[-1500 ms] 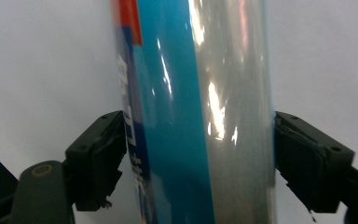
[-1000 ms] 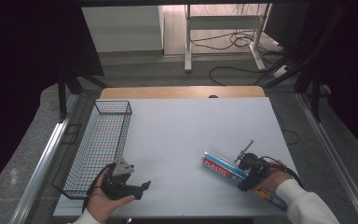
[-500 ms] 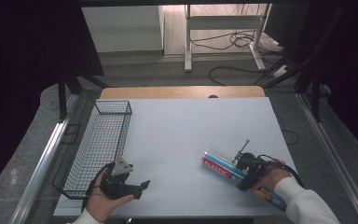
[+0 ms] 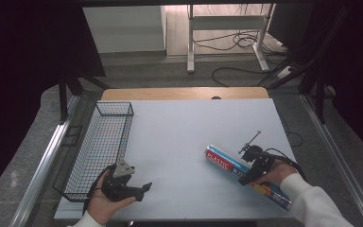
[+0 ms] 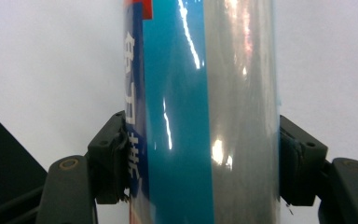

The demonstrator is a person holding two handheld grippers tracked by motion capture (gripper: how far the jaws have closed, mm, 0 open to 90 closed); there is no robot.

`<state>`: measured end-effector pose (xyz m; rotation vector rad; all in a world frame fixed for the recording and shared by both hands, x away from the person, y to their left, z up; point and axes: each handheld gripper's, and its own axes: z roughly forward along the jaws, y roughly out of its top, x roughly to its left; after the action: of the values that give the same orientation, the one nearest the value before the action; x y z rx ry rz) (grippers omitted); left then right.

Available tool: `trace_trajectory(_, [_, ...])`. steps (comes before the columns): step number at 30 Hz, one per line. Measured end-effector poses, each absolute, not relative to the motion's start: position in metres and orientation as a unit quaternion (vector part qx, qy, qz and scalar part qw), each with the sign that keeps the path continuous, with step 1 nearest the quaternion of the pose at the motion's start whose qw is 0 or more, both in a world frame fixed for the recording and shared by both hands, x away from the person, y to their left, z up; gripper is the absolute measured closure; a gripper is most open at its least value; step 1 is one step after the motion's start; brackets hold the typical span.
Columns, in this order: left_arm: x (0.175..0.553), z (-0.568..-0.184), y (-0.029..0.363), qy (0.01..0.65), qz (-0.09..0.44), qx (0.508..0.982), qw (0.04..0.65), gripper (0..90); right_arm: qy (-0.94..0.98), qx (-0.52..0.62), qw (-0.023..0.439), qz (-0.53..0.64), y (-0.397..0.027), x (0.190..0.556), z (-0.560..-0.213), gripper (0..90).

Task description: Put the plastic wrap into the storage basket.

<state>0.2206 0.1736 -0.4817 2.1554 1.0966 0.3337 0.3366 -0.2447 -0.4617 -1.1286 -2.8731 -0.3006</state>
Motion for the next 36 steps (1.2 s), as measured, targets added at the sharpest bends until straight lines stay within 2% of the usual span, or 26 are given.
trace_trajectory(9, [0.221,-0.482,0.175,0.424,0.130,0.828,0.345,16.3,-0.909,-0.393,0.041,-0.135,-0.243,0.345,-0.454,32.0])
trace_trajectory(14, [0.221,-0.482,0.175,0.424,0.129,0.827,0.345,16.3,-0.883,-0.421,0.052,-0.201,-0.244,0.349,-0.442,31.9])
trace_trajectory(26, [0.221,-0.482,0.175,0.424,0.130,0.827,0.344,16.3,-0.814,-0.469,0.132,-0.317,-0.233,0.355,-0.442,32.0])
trace_trajectory(36, [0.222,-0.482,0.175,0.423,0.130,0.829,0.342,16.3,-0.750,-0.501,0.181,-0.392,-0.220,0.359,-0.451,32.0])
